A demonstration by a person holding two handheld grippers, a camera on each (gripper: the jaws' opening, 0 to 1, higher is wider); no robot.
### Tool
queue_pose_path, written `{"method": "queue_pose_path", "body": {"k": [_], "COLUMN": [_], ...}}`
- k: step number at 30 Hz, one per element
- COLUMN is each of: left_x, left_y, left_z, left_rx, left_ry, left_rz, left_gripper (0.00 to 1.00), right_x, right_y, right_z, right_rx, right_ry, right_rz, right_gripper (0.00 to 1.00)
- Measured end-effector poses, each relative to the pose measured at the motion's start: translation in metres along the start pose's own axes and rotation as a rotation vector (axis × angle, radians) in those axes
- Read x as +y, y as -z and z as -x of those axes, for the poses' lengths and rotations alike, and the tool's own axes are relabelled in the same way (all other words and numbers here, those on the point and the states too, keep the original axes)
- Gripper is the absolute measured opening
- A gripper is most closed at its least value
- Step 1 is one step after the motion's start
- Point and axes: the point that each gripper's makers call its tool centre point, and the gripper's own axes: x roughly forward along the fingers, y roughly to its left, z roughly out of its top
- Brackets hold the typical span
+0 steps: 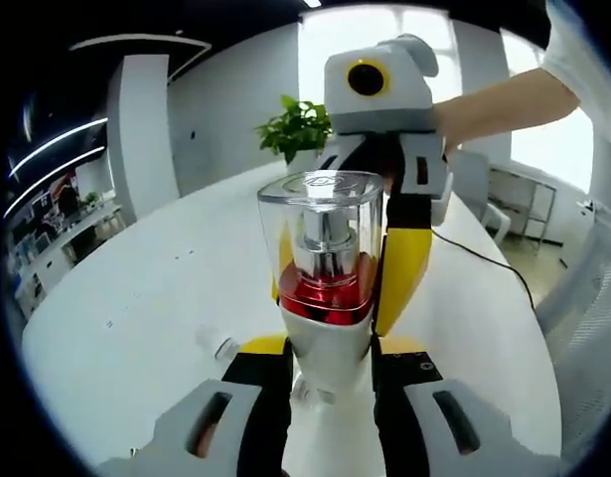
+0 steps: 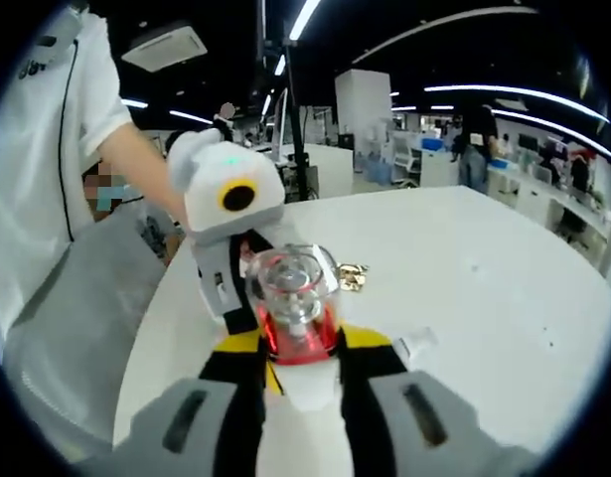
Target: Arrange the skincare products in the storage area until every visible bottle or jar stands upright without overlapping.
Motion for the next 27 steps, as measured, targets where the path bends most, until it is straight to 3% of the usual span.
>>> {"method": "queue_pose_path", "body": {"k": [4, 10, 12, 27], "left_x": [0.000, -0.003, -0.005, -0.016], "left_y": [0.000, 0.001, 0.001, 0.019], "left_z": [0.000, 0.001, 0.003, 0.048], "left_rx": [-0.004, 0.011, 0.017, 0.035], "left_ry": [0.002, 0.010, 0.007, -0.077], "left_rz": [0.016, 0.003, 0.006, 0.088], "left_gripper": [0.29, 0.34, 0.35, 0.53], "right_x": [0.000, -0.008, -0.006, 0.032], "right_y": [0.001, 0.007, 0.008, 0.027], "right_z": [0.000, 0.003, 0.005, 0.008], "right_rx": [-0.007, -0.023, -0.027, -0.041], "right_ry": [0.019, 0.091, 0.098, 0.203], "right_rz": [-0.056, -0.138, -0.133, -0.242], "right_gripper": [0.29, 0.42, 0.42, 0.58]}}
